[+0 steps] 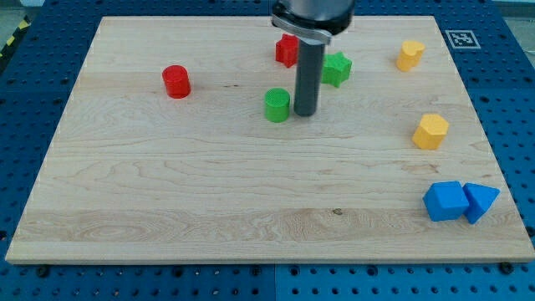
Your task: Slide the green circle towards the top center of the board
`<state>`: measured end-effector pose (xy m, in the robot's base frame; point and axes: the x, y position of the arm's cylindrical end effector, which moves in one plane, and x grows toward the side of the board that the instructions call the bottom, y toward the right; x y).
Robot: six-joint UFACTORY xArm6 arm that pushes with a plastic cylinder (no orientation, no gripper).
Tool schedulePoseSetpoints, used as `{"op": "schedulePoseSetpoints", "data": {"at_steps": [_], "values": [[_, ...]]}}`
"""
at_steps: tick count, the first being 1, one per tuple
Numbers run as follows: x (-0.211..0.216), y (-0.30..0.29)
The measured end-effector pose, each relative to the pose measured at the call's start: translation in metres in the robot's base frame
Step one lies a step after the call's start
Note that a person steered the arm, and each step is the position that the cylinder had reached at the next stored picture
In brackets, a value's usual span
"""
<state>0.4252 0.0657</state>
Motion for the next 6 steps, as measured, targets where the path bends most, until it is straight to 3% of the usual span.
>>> {"op": "schedulePoseSetpoints", "data": {"at_steps": [1,3,4,5,6], "values": [[0.041,0.015],[-0.071,-0.116],[-0.042,-0.087],[-0.051,-0.094],[-0.118,-0.115]]}}
